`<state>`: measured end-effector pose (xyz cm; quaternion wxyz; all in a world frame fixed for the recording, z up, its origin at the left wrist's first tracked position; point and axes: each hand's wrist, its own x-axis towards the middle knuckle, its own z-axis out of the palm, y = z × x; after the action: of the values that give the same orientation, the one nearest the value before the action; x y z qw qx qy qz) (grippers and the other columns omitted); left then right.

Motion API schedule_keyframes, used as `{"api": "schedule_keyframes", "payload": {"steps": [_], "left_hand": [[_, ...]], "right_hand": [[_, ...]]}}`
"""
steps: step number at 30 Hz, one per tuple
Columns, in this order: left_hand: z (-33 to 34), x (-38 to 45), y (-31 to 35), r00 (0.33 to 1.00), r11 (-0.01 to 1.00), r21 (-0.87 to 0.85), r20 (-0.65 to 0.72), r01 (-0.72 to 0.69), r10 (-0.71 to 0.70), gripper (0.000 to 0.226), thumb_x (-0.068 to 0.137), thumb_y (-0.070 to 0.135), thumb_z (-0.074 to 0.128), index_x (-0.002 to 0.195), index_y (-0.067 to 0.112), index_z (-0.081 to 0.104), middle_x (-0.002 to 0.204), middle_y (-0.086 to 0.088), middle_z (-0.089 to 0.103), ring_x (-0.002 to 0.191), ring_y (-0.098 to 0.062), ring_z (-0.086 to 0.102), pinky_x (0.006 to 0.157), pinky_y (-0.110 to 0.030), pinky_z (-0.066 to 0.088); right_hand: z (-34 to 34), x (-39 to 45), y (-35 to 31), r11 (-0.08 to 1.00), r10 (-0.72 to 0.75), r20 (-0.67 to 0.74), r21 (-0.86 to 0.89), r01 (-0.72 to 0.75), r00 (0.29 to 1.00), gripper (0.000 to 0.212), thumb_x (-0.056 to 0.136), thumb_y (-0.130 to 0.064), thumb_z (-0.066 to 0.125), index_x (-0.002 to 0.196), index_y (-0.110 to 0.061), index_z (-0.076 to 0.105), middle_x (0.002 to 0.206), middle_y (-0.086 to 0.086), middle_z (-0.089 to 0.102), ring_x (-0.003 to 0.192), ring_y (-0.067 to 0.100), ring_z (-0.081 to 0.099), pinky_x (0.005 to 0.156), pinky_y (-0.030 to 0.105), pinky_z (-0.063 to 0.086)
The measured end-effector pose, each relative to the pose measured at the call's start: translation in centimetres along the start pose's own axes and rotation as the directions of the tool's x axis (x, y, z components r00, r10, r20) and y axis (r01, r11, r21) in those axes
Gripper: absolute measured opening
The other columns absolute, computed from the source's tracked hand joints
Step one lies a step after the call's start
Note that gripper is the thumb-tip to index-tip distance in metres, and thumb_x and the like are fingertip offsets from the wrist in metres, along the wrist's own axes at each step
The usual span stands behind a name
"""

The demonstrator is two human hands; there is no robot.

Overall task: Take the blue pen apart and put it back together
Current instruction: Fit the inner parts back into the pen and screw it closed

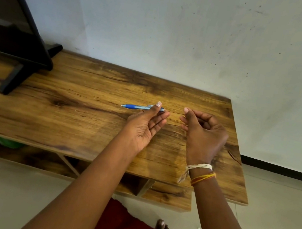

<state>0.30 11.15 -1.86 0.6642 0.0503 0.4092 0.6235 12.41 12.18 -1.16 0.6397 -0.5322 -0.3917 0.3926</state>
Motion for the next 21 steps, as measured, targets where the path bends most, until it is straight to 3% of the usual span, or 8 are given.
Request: {"api": "schedule_keyframes", "payload": {"steps": [10, 16, 21], "left_hand": [[-0.1, 0.0, -0.2, 0.998, 0.999, 0.044, 0.062, 0.005, -0.008, 0.006, 0.082, 0.009, 0.070, 0.085, 0.005, 0.067, 0.074, -0.010, 0.076, 0.070, -0.013, 0.074, 0.063, -0.022, 0.059], [0.2, 0.1, -1.0, 0.993, 0.995, 0.086, 0.110, 0.039, -0.049, 0.002, 0.080, 0.009, 0.071, 0.081, 0.008, 0.069, 0.077, -0.008, 0.077, 0.073, -0.013, 0.074, 0.060, -0.021, 0.058], [0.4, 0.1, -1.3, 0.990, 0.995, 0.068, 0.115, 0.070, -0.078, 0.003, 0.080, 0.006, 0.070, 0.082, 0.007, 0.071, 0.078, -0.009, 0.077, 0.074, -0.012, 0.074, 0.058, -0.020, 0.057]], "right_hand": [[-0.1, -0.1, 0.1, 0.999, -0.036, 0.005, -0.032, 0.036, 0.999, 0.014, 0.073, -0.010, 0.083, 0.082, -0.004, 0.074, 0.072, 0.005, 0.076, 0.064, 0.018, 0.075, 0.054, 0.023, 0.058], [0.0, -0.4, 0.6, 0.989, -0.039, 0.048, -0.144, 0.045, 0.998, 0.012, 0.071, -0.020, 0.085, 0.078, -0.016, 0.076, 0.074, 0.000, 0.076, 0.071, 0.014, 0.075, 0.070, 0.041, 0.062], [-0.2, -0.2, 0.7, 0.993, 0.031, 0.087, -0.117, -0.021, 0.996, 0.013, 0.074, -0.020, 0.083, 0.082, -0.012, 0.076, 0.076, 0.001, 0.077, 0.072, 0.016, 0.075, 0.068, 0.038, 0.062]]}}
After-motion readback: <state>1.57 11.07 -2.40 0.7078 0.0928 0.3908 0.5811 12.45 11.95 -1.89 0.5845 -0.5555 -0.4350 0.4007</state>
